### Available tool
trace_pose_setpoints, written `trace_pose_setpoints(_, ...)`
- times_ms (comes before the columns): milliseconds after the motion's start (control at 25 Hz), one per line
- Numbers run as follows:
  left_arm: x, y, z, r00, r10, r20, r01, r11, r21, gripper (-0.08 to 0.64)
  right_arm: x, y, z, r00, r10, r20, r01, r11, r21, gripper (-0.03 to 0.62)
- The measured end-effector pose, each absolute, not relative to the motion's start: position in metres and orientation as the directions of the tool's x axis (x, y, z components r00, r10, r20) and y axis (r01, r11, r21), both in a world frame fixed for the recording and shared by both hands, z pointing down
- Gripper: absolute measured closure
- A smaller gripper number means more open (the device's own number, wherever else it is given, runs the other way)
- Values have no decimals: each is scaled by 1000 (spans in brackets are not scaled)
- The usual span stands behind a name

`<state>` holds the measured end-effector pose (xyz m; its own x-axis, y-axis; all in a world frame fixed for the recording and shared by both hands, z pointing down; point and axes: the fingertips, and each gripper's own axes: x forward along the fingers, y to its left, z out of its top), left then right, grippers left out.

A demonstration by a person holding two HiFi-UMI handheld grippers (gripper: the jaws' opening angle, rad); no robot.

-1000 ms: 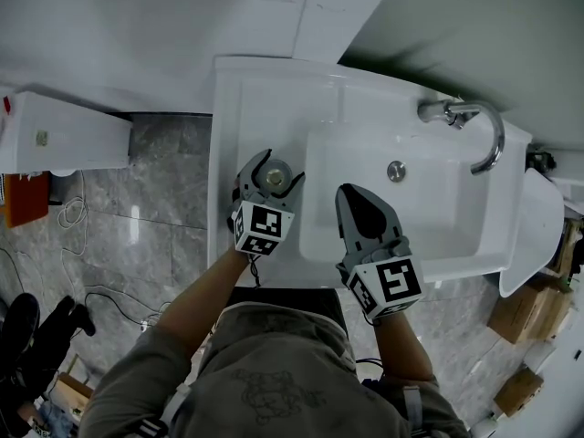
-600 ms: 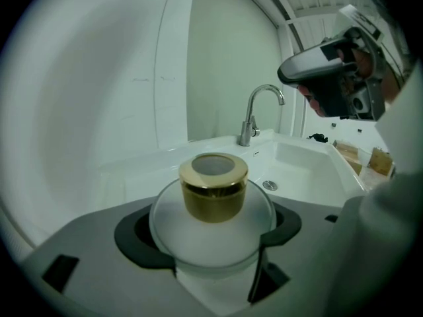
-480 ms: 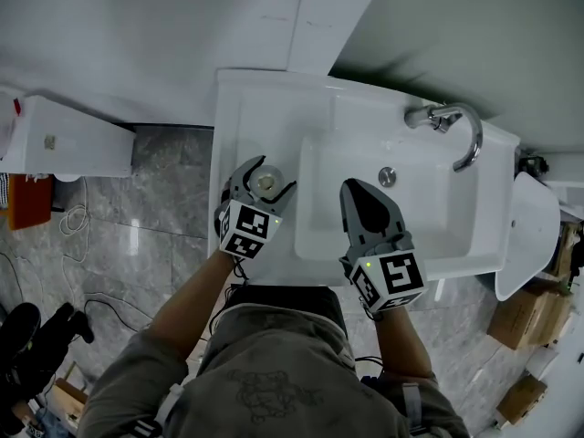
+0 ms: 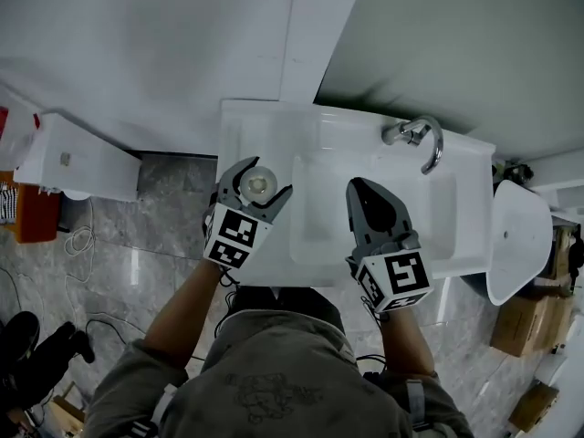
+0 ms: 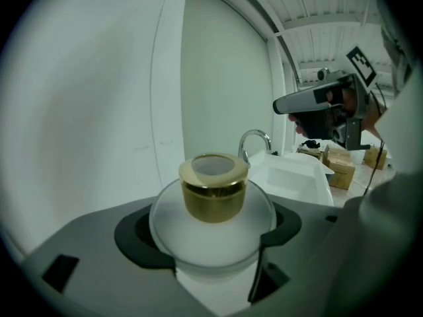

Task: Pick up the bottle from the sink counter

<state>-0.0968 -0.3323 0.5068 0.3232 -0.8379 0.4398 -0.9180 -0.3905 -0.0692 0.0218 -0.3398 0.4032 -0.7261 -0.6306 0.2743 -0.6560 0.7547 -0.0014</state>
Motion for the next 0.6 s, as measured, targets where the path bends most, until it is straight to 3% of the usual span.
trace_pose_setpoints(600, -74, -304, 340, 423, -867, 265, -877, -465, -122, 215, 62, -299, 264, -722, -689, 53, -683, 723, 103, 557)
